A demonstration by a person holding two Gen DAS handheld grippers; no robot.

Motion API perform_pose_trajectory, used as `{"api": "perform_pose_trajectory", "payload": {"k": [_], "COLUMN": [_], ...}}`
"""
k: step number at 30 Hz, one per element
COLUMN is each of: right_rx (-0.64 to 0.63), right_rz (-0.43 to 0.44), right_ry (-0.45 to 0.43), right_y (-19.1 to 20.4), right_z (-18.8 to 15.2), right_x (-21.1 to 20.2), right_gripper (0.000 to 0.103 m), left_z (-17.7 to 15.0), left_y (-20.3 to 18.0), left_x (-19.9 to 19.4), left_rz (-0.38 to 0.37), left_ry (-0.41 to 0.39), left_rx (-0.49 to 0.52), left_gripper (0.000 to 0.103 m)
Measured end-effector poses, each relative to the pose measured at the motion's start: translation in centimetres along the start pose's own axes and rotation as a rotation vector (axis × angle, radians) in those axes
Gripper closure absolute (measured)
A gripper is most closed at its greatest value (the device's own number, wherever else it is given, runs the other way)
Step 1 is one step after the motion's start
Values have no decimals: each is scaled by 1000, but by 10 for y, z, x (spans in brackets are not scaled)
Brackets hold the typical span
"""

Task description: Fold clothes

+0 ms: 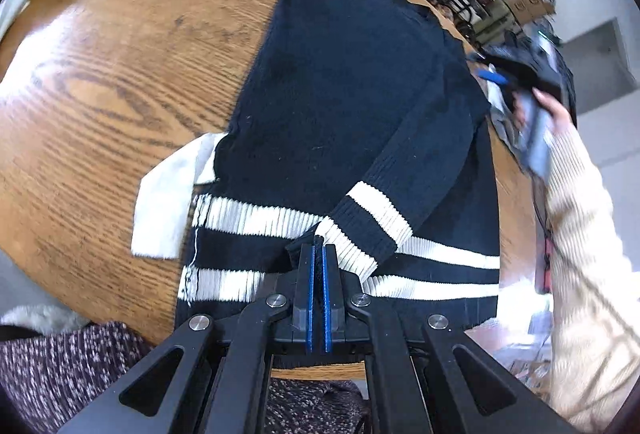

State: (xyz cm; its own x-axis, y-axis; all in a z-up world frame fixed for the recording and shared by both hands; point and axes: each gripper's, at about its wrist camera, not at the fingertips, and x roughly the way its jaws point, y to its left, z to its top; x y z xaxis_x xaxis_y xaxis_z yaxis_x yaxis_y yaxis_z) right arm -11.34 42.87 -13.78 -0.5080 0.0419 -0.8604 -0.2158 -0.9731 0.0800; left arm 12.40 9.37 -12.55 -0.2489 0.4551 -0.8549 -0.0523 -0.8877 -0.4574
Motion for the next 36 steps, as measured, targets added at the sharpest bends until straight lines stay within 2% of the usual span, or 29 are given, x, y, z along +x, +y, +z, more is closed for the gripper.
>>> {"api": "perform_pose_trajectory", "payload": {"k": [1,3,6,7,8,10,12,16,18,19,21,22,24,26,27,30,33,36], "right_rx": [33,41,39,39,30,-28,-78,-81,-78,-65,-70,-88,-135,-120,-108,-170,-204,-198], "right_rz": [20,-8,-8,12,13,-73,-182,-199,-145,-103,-62,-66,-117,-78,-55,-112,-164,-219], "right_ry": [16,17,57,51,41,2,-47,-31,-7,12,29,33,53,57,50,0,-46,-77], "right_y": [0,2,4,4,4,10,12,3,4,5,7,10,15,16,16,28,34,35], "right_z": [7,16,27,28,30,34,40,53,53,51,42,38,30,26,25,16,17,27], "right_x": [10,24,49,50,50,42,33,30,35,37,37,38,45,47,46,40,33,33], "right_gripper": [55,46,49,54,74,95,100,101,94,67,49,55,60,78,95,99,99,99], "left_z": [1,5,14,17,19,21,23,25,24,24,24,23,23,24,25,26,29,34], "left_y": [0,1,0,0,-1,-2,-1,2,4,4,4,3,2,3,5,14,15,14], "left_x": [0,-1,1,1,2,4,8,6,6,5,6,6,4,2,0,-5,-5,6], "left_rz": [6,23,64,72,78,77,73,61,57,54,52,54,54,44,32,4,49,84], "left_ry": [-5,-18,-28,-29,-28,-23,-15,-16,-17,-16,-15,-14,-15,-20,-26,-41,-49,-19], "left_rx": [14,29,55,63,74,85,85,75,64,61,60,65,73,63,50,24,5,-8], "left_gripper": [100,100,100,100,100,100,100,100,100,100,100,100,100,100,100,100,100,100]}}
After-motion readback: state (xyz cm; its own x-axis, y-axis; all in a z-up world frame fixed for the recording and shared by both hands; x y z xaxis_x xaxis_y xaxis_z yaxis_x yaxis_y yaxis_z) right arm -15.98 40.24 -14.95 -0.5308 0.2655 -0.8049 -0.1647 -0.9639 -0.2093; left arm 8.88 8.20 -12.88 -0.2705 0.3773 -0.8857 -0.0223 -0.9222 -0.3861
